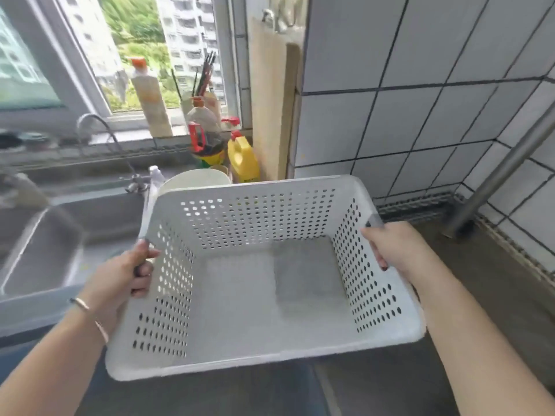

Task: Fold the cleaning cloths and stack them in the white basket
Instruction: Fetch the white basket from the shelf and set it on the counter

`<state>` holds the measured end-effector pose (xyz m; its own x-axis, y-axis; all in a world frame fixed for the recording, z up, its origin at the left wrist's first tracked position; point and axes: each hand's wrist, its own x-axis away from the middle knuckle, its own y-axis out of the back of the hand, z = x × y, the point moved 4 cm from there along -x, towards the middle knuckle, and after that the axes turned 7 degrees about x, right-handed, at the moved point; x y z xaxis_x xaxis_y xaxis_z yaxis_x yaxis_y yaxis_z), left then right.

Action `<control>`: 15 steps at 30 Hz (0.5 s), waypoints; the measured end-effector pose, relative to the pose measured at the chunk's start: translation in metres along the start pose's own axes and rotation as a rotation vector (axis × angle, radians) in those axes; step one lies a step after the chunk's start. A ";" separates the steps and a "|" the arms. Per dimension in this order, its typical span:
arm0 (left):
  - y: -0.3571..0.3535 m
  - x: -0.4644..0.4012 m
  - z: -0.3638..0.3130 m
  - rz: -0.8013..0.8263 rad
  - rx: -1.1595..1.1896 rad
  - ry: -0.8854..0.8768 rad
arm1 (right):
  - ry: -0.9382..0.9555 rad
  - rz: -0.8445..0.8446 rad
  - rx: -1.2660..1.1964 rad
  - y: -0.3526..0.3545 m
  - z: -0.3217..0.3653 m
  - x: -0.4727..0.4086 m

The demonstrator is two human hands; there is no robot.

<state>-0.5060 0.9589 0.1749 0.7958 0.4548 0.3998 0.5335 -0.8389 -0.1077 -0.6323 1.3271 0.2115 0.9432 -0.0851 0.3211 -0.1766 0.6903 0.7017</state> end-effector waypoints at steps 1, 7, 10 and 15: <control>0.026 0.002 -0.004 -0.024 0.004 -0.016 | 0.030 0.018 -0.024 -0.018 0.016 0.012; 0.197 0.040 -0.016 -0.200 0.079 -0.038 | 0.234 0.122 0.020 -0.134 0.117 0.075; 0.292 0.074 -0.011 -0.295 0.183 -0.044 | 0.333 0.219 0.092 -0.206 0.174 0.118; 0.443 0.140 -0.004 -0.537 0.220 -0.088 | 0.439 0.416 0.080 -0.334 0.256 0.199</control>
<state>-0.1592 0.6501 0.1867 0.4131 0.8302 0.3742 0.9081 -0.4062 -0.1014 -0.4581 0.8958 0.2038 0.8155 0.4962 0.2981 -0.5597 0.5446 0.6247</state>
